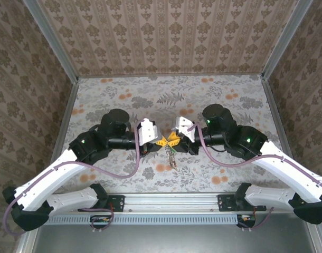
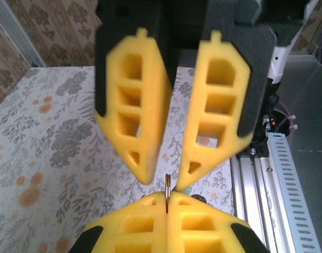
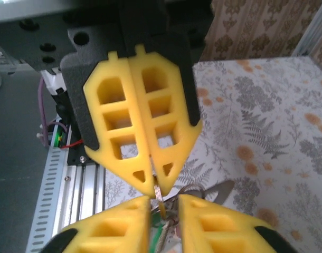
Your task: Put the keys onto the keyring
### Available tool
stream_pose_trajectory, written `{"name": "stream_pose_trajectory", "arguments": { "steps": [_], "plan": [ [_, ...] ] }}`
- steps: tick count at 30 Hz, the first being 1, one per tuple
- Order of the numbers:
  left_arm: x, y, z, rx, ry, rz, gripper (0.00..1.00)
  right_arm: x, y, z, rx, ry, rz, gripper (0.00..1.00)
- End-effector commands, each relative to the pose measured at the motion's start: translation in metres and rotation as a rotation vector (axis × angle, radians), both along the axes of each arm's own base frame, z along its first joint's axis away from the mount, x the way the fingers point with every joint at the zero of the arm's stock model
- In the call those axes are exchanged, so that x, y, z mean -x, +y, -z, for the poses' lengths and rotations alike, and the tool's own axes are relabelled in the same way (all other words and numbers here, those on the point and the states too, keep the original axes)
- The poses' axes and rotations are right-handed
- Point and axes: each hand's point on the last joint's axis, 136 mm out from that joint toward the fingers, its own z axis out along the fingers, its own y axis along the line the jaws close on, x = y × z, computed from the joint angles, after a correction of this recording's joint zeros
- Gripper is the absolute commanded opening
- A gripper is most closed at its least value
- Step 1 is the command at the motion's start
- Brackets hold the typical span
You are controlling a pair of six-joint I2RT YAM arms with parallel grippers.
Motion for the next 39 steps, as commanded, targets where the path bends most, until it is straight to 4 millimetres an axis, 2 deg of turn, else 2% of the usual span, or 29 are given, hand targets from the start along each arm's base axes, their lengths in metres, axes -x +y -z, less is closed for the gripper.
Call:
{"name": "stream_pose_trajectory", "arguments": {
  "steps": [1, 5, 8, 12, 16, 23, 26, 29, 32, 39],
  "plan": [
    [0.002, -0.003, -0.033, 0.171, -0.016, 0.016, 0.0, 0.008, -0.001, -0.016, -0.085, -0.014, -0.012, 0.33],
    [-0.005, 0.002, -0.029, 0.199, 0.003, -0.013, 0.0, 0.008, -0.02, -0.019, -0.134, -0.037, 0.073, 0.43],
    [-0.005, 0.006, -0.029, 0.221, 0.021, -0.007, 0.0, 0.01, -0.031, -0.013, -0.141, -0.033, 0.107, 0.45],
    [-0.001, 0.011, -0.036, 0.275, 0.036, 0.015, 0.0, 0.013, -0.033, -0.007, -0.143, -0.017, 0.099, 0.44],
    [-0.015, 0.015, -0.032, 0.251, 0.037, -0.067, 0.0, 0.007, -0.03, -0.004, -0.157, -0.023, 0.117, 0.47],
    [-0.036, 0.03, 0.004, 0.055, 0.114, -0.244, 0.0, -0.037, -0.038, 0.01, -0.157, -0.032, 0.316, 0.74],
    [-0.043, 0.037, 0.021, 0.0, 0.151, -0.313, 0.0, -0.046, -0.048, 0.013, -0.207, -0.032, 0.377, 1.0],
    [-0.052, 0.042, 0.045, -0.079, 0.204, -0.389, 0.0, -0.055, -0.061, 0.028, -0.194, -0.014, 0.457, 1.0],
    [-0.066, 0.037, 0.069, -0.15, 0.256, -0.441, 0.0, -0.064, -0.077, 0.045, -0.182, -0.001, 0.538, 1.0],
    [-0.117, 0.008, 0.109, -0.251, 0.344, -0.499, 0.0, -0.084, -0.102, 0.064, -0.134, -0.026, 0.663, 1.0]
  ]
}}
